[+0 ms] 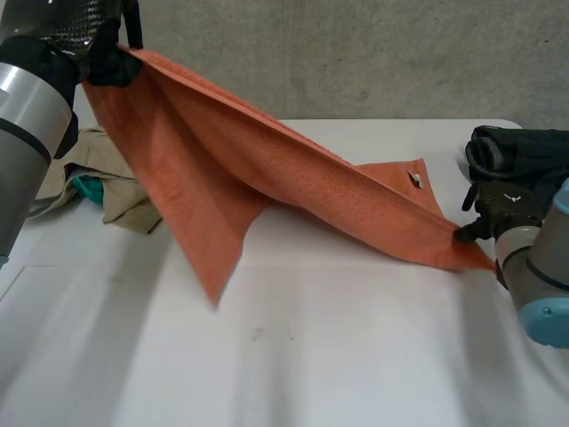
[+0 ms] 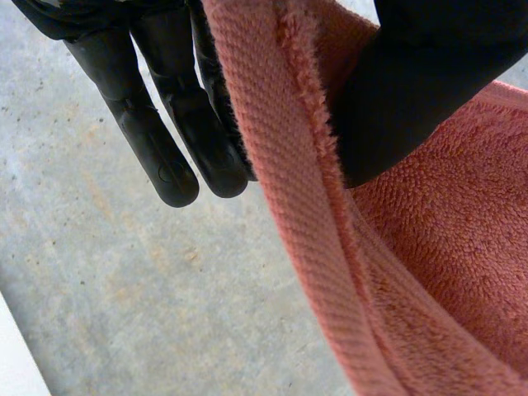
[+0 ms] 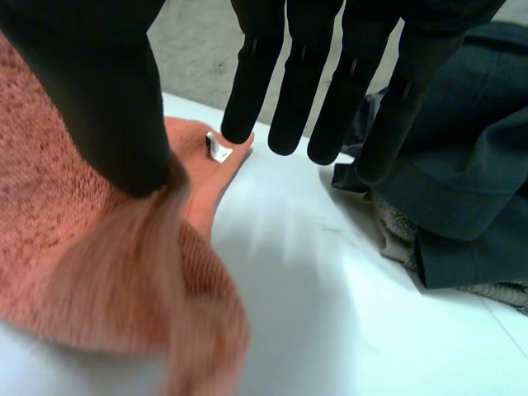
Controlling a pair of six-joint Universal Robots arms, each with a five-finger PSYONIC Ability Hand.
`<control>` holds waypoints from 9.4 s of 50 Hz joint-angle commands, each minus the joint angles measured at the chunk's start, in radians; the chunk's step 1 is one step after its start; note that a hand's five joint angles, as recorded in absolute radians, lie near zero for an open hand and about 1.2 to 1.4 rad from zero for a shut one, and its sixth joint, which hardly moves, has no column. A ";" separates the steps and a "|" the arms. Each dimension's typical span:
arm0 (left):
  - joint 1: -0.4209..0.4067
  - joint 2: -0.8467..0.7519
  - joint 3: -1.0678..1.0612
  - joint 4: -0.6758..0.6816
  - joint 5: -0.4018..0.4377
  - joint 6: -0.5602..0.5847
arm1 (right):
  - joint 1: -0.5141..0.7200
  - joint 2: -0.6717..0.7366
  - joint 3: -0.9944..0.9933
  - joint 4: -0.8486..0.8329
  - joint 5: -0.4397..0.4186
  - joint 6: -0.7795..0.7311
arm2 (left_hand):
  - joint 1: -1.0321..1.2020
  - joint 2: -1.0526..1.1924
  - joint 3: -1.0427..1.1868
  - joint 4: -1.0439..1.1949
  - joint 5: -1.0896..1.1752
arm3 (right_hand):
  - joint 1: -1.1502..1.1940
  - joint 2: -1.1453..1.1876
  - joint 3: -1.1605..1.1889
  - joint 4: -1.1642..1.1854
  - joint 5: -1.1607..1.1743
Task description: Fold the laundry.
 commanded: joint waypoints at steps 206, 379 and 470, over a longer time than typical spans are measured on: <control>0.034 -0.259 -0.264 0.080 -0.042 0.310 | -0.168 -0.115 -0.045 0.490 -0.351 -0.538 | -0.979 -1.025 -1.018 -1.026 -0.989 | -0.277 -0.278 -0.278 -0.278 -0.256; -0.259 -0.354 -0.235 -0.029 -0.272 -0.035 | 0.442 0.127 -0.381 0.415 -0.255 -0.414 | -0.908 -0.954 -0.947 -0.955 -0.918 | -0.590 -0.592 -0.592 -0.592 -0.570; -0.078 -0.271 0.241 -0.344 0.496 0.029 | 0.430 0.156 -0.335 -0.432 -0.210 -0.365 | -0.920 -0.966 -0.958 -0.967 -0.930 | 0.592 0.590 0.590 0.590 0.612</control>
